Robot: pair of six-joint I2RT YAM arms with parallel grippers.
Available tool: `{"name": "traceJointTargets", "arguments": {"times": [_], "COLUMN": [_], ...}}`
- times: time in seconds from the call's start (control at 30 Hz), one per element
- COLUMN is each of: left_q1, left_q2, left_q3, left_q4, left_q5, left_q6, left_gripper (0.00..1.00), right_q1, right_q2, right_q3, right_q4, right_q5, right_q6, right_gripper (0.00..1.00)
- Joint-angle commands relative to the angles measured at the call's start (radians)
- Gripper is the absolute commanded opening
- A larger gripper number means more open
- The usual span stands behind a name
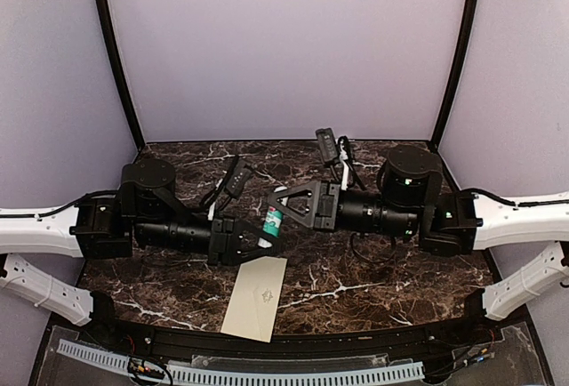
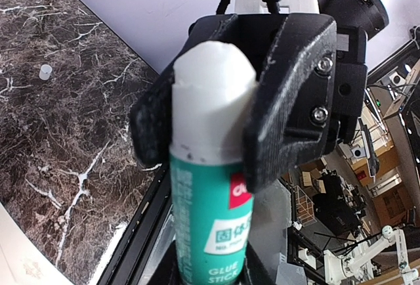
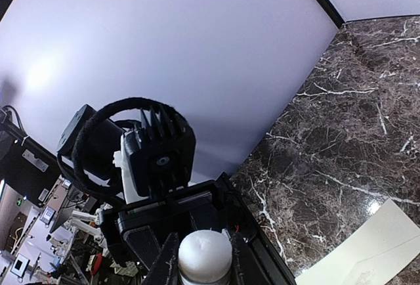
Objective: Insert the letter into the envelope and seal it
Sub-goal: Screw the solid glue.
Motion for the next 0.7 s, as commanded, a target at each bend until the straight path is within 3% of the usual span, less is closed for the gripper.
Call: {"name": "traceJointTargets", "arguments": {"times": [0.0,0.3,0.47,0.53,0.67], "left_q1": [-0.003,-0.003,-0.003,-0.003,-0.003], "left_q2": [-0.025,-0.016,-0.028,-0.036,-0.064], "left_q3": [-0.031,-0.044,-0.045,-0.046,-0.039], "left_q4": [0.062,0.225,0.219,0.204,0.124], "left_q5": [0.071,0.263,0.245,0.215,0.097], "left_q6": [-0.010,-0.035,-0.018,-0.007,0.028], "left_gripper": [0.00,0.00,0.00,0.00,0.00], "right_q1": [-0.033,-0.061,-0.062,-0.062,-0.061], "right_q2": [-0.031,-0.005,-0.010,-0.018,-0.057], "right_q3": [-0.031,-0.078,-0.075,-0.072,-0.080], "right_q4": [0.192,0.447,0.418,0.371,0.267], "right_q5": [-0.182,-0.544,-0.553,-0.518,-0.388], "right_q6": [-0.010,-0.006,-0.024,-0.041,-0.066], "right_gripper": [0.05,0.04,0.05,0.17,0.61]}}
